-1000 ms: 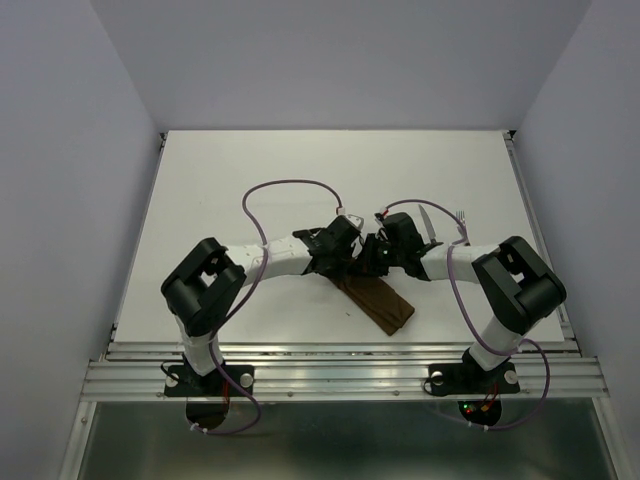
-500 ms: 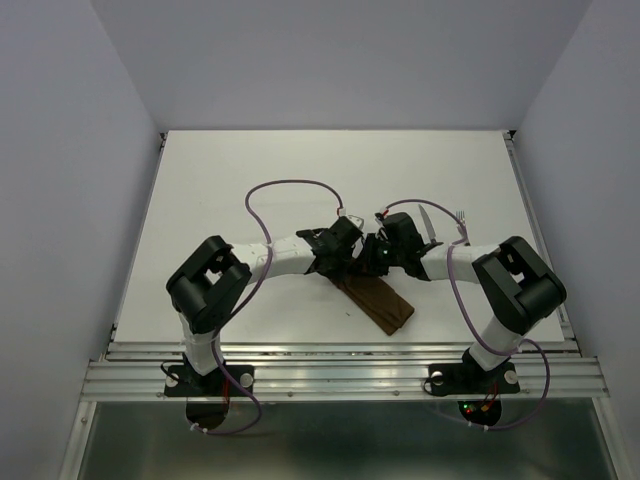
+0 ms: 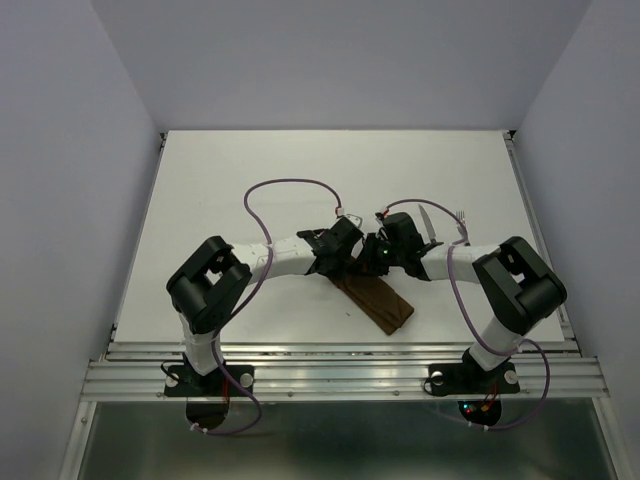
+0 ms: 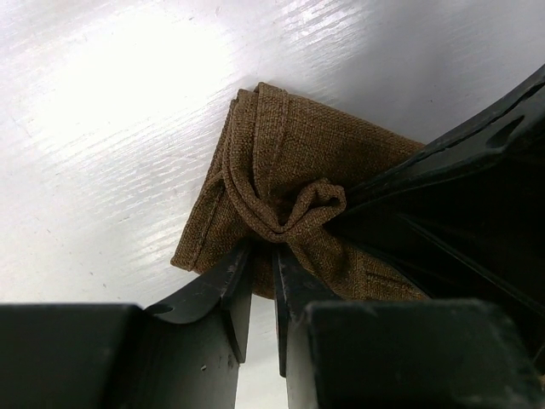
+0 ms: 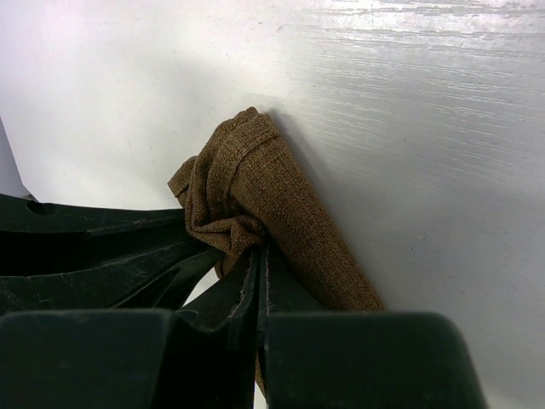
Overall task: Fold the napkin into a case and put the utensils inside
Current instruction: Stuff the top corner of the smaller-rectangle-folded napkin into the folded napkin.
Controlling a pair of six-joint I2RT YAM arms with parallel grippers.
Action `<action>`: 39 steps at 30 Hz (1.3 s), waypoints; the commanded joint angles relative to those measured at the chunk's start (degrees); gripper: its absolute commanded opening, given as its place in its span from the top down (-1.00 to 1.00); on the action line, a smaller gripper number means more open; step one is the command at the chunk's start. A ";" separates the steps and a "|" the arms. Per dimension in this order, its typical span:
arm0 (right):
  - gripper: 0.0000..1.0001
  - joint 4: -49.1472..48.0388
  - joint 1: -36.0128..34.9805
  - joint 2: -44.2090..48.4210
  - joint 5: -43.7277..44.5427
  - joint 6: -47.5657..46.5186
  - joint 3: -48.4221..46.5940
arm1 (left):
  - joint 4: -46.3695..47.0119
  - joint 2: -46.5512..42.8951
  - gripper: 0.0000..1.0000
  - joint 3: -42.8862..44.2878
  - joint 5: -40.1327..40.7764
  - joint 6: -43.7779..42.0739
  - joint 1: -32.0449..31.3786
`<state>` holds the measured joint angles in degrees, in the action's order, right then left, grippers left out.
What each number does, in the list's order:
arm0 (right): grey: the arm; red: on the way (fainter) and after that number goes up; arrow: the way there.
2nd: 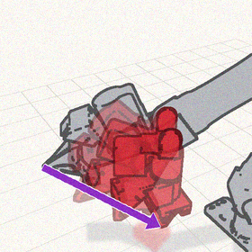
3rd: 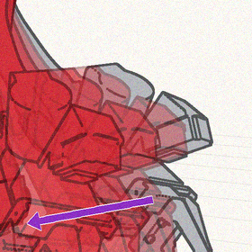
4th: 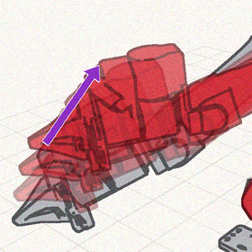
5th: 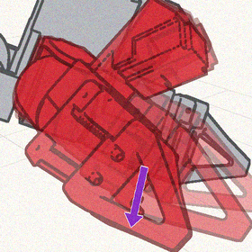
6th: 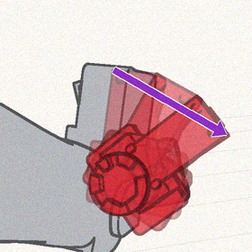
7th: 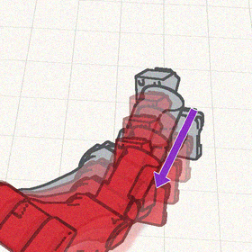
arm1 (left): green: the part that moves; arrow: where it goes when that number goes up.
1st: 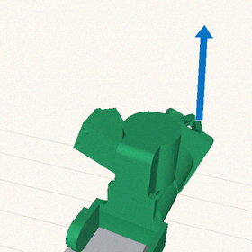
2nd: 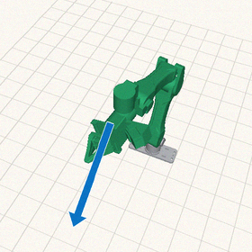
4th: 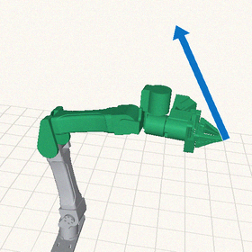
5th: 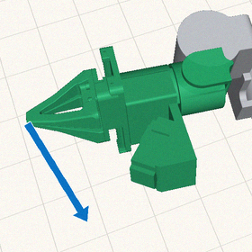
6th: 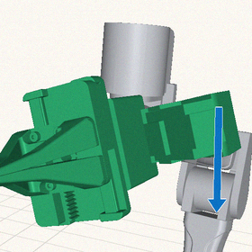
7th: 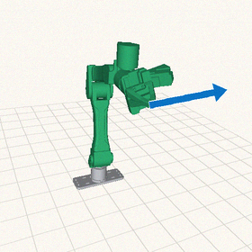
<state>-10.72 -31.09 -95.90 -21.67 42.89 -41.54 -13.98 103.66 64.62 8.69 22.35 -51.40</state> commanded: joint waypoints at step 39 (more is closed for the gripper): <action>0.99 16.34 0.33 6.52 -0.13 -9.84 -7.50 | 5.54 -3.55 1.00 -1.16 -10.71 2.35 2.18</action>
<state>3.70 -31.09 -89.25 -21.06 34.87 -46.81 -9.72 103.66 63.99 -0.16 23.92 -49.45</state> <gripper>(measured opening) 0.020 0.019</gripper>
